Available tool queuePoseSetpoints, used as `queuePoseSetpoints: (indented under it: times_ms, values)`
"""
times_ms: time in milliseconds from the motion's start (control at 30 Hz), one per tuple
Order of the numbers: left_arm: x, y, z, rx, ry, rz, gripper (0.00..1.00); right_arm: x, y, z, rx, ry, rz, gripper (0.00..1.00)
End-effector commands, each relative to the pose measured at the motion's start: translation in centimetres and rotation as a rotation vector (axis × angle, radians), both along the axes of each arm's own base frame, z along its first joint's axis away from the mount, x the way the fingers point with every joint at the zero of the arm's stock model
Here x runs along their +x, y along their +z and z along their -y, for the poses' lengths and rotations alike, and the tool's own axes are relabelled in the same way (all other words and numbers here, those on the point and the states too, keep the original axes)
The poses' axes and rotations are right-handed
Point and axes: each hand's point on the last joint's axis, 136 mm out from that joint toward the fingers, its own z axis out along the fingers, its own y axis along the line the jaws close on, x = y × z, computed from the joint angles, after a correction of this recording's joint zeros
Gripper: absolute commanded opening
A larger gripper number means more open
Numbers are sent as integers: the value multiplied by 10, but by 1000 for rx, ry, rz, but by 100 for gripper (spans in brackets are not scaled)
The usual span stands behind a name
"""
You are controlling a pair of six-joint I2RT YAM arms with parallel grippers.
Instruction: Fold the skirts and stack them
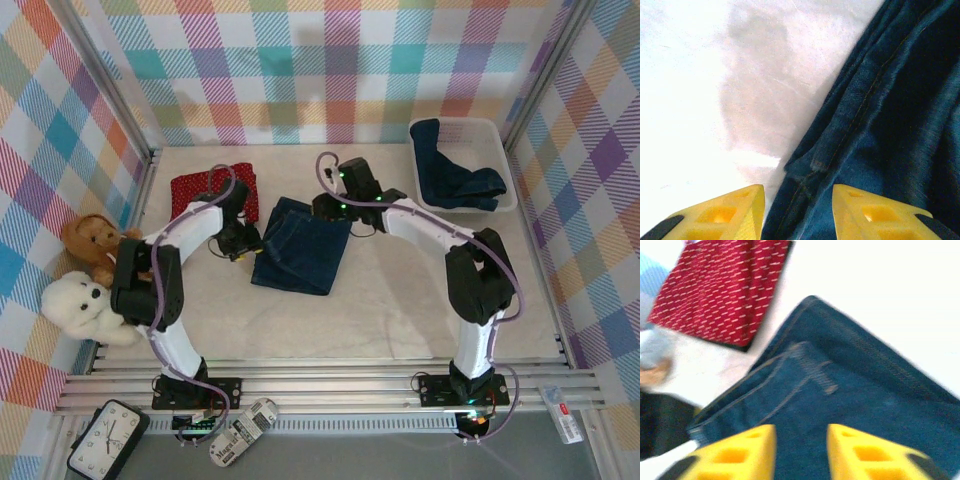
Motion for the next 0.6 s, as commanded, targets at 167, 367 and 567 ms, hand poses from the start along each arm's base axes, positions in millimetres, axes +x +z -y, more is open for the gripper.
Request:
queuePoseSetpoints:
  times_ms: [167,367,567]
  values:
    - [3,62,21,-156,0,144,40,8,-54,-15,-152,249,-60,14]
    - [19,42,99,-358,-26,108,38,21,-79,-24,-176,253,-133,14]
    - [-24,-65,68,-252,176,-121,27,15,-108,-8,-244,171,-238,15]
